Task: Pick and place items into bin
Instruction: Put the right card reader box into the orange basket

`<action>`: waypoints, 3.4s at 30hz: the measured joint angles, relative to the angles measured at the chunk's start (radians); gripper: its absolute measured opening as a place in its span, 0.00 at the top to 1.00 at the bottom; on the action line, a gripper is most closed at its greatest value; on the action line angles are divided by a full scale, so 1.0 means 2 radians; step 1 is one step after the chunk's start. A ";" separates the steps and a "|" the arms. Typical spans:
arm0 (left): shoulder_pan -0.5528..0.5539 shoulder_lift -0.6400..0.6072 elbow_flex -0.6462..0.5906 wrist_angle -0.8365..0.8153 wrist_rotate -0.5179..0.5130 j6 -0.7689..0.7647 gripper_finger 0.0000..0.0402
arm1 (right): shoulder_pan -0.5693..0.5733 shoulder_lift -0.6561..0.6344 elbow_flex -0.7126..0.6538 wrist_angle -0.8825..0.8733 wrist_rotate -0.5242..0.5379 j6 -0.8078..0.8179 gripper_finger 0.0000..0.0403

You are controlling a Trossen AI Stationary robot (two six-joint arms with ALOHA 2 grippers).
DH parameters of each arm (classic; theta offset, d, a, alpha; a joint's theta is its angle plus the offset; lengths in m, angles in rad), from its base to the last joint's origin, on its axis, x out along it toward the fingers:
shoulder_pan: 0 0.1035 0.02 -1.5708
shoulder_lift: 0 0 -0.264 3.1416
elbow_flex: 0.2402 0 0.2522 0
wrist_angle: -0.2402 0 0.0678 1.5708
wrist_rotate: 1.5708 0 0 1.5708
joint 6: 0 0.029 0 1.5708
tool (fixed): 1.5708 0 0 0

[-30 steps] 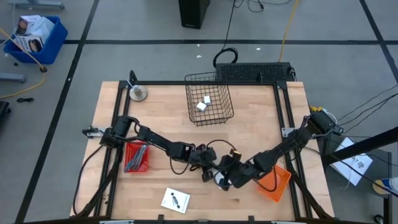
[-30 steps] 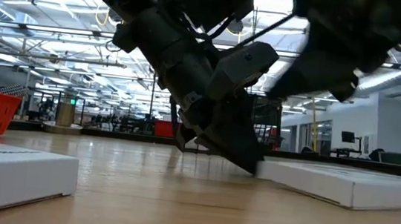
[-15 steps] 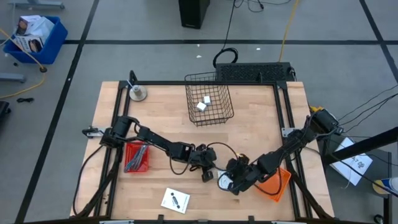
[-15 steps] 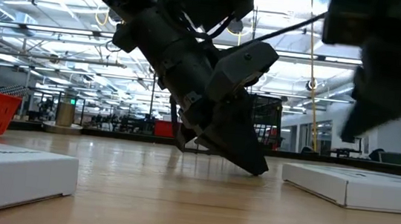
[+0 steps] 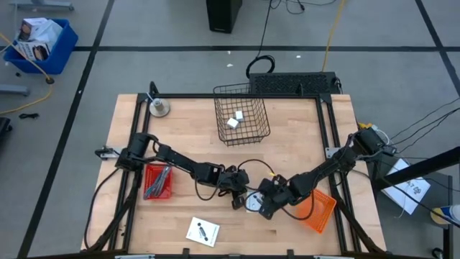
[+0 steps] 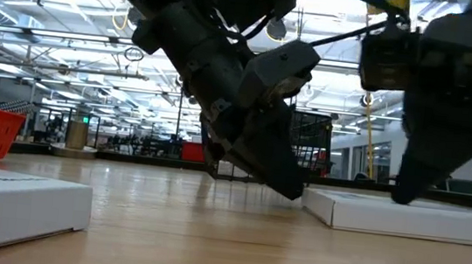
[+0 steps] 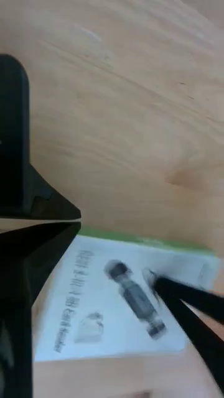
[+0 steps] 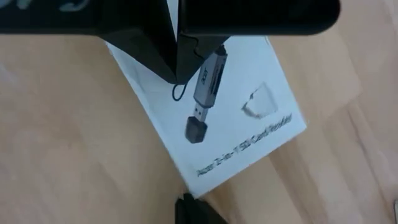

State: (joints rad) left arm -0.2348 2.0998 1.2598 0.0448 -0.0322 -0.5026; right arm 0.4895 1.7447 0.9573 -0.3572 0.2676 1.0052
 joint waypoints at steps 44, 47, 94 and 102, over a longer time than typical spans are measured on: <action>0.053 -0.005 0.002 -0.017 0.003 0.021 0.99 | 0.017 -0.011 0.000 -0.105 -0.070 0.121 1.00; 0.053 0.005 0.002 -0.014 0.008 0.011 0.97 | 0.018 -0.006 0.000 -0.104 -0.049 0.125 1.00; 0.038 0.019 0.002 -0.009 0.025 0.000 0.93 | 0.058 -0.004 -0.003 -0.025 0.207 0.008 1.00; 0.038 0.015 0.002 -0.012 0.027 0.000 0.99 | 0.064 -0.030 -0.001 -0.011 0.235 -0.004 1.00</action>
State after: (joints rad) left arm -0.1585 2.1304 1.2640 0.0212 0.0219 -0.5028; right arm 0.6174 1.6848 0.9562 -0.3799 0.7385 0.9975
